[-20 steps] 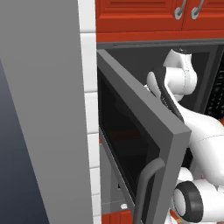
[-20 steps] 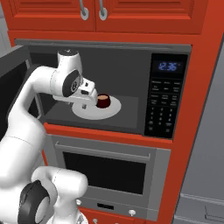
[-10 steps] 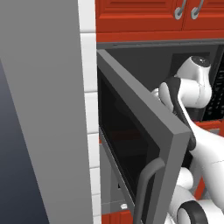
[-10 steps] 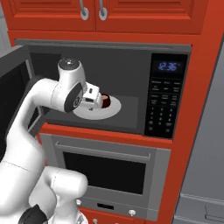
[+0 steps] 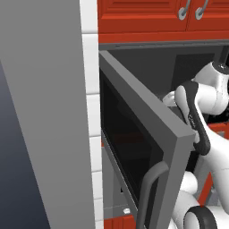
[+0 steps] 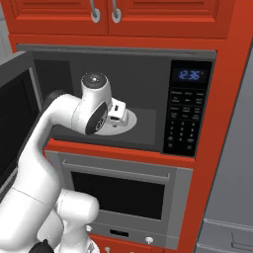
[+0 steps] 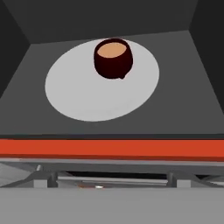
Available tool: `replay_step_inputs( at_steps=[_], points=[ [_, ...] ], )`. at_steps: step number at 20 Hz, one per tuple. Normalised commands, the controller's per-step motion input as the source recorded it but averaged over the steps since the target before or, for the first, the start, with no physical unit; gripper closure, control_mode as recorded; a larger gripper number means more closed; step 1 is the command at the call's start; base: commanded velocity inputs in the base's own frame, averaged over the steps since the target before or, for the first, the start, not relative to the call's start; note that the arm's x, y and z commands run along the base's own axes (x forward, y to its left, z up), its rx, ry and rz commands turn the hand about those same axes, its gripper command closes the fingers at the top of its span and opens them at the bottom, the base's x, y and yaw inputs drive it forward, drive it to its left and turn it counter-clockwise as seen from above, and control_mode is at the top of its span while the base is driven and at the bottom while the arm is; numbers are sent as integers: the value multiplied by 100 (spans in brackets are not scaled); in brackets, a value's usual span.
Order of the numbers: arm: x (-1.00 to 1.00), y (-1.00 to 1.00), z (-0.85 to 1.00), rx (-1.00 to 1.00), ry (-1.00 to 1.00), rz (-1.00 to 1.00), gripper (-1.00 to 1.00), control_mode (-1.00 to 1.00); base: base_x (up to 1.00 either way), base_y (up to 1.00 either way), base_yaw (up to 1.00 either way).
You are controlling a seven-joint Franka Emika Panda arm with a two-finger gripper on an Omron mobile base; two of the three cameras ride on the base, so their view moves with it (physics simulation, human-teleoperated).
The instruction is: Pick the cup of tea, navigate to the dining table, and place it on the saucer.
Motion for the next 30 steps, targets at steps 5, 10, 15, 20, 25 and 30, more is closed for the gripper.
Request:
replay_step_inputs(
  at_steps=[5,10,15,20,25,30],
  points=[
    [55,0,-2,1,0,-2,-100,-100,0,0,0],
    [62,0,-17,1,0,-1,-100,-100,0,0,0],
    [30,5,-37,0,1,-1,-100,-100,0,0,0],
    [40,18,-40,0,0,-1,-100,-100,0,0,0],
    [50,2,-9,0,1,-1,-100,-100,0,0,0],
    [33,2,-6,0,2,-5,-100,-100,0,0,0]
  ],
)
